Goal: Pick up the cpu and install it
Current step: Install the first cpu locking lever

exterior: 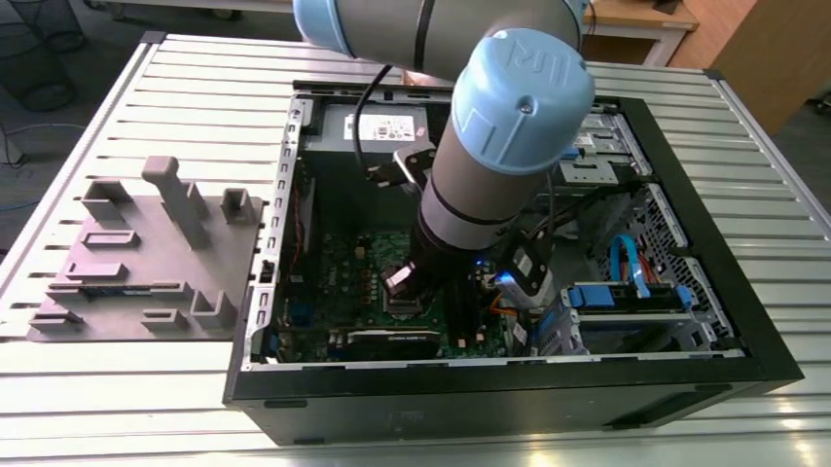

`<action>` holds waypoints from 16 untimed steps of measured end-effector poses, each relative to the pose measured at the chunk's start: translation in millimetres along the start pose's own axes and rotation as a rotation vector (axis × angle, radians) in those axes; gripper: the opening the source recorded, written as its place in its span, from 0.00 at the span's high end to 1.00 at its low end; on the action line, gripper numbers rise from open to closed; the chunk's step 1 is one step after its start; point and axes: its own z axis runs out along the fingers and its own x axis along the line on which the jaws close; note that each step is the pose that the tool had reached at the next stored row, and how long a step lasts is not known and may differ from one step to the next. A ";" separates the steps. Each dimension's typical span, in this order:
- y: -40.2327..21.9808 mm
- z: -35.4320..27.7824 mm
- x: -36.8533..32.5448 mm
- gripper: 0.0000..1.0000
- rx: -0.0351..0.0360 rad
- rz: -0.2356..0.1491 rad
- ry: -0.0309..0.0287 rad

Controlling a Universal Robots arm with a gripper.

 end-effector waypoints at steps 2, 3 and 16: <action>-0.3 1.4 0.0 0.89 -0.0015 0.000 -0.0005; -0.5 2.1 -0.1 0.89 -0.0022 0.000 -0.0009; -2.9 4.1 -4.4 0.89 -0.0149 -0.002 -0.0071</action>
